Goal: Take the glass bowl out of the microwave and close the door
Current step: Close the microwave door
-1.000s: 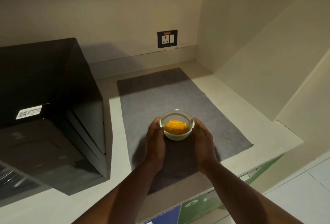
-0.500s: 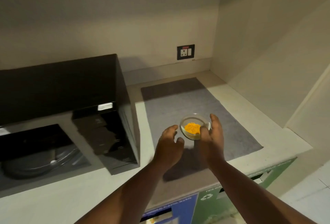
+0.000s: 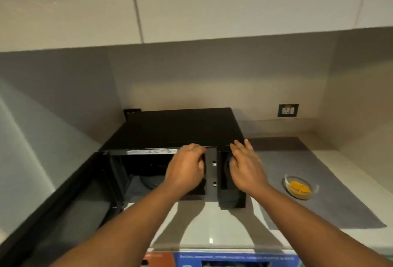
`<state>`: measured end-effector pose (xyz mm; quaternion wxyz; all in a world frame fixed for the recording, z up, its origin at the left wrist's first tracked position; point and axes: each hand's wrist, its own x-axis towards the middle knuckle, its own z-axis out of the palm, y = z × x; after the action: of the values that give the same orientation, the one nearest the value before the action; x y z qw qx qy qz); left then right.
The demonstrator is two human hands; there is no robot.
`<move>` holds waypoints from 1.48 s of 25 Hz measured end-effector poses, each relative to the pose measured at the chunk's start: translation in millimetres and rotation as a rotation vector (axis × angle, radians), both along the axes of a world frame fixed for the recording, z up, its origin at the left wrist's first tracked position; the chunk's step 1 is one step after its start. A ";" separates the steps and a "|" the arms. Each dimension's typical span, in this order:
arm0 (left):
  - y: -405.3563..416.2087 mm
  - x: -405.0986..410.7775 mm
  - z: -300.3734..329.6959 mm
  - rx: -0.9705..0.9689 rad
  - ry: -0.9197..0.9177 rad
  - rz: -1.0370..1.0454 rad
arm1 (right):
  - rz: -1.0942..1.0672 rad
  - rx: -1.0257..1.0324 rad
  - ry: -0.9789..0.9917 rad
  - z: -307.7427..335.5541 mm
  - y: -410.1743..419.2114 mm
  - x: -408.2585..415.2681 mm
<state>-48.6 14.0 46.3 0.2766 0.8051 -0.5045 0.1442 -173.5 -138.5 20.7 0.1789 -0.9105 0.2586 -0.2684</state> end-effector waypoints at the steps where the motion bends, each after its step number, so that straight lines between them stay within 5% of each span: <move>1: 28.7 20.8 4.9 0.015 0.002 0.082 | 0.019 -0.044 0.082 2.2 8.8 9.5; 6: 138.6 91.4 23.8 0.254 0.003 0.512 | -0.108 -0.155 0.193 4.8 27.4 30.0; 9: 186.8 106.3 21.7 0.557 0.221 0.819 | -0.146 -0.195 0.222 3.2 32.3 34.0; 11: 204.7 107.2 12.6 0.590 0.340 0.854 | -0.149 -0.221 0.248 4.7 33.9 34.1; 16: 199.0 104.0 15.8 0.560 0.259 0.818 | -0.156 -0.223 0.284 8.6 40.5 32.5; 23: 134.2 84.7 7.1 0.352 0.509 0.732 | -0.149 -0.195 0.215 12.5 35.5 33.9; 32: 51.9 96.3 -8.7 0.420 0.114 0.225 | -0.069 -0.010 0.048 5.9 18.1 33.8; 37: 21.9 81.1 -12.8 0.454 -0.072 -0.013 | -0.024 -0.216 0.216 -4.4 8.8 37.9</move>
<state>32.5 35.9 33.6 0.0709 0.8378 -0.5386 0.0539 -135.6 -129.7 16.3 0.0478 -0.9449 0.2567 -0.1974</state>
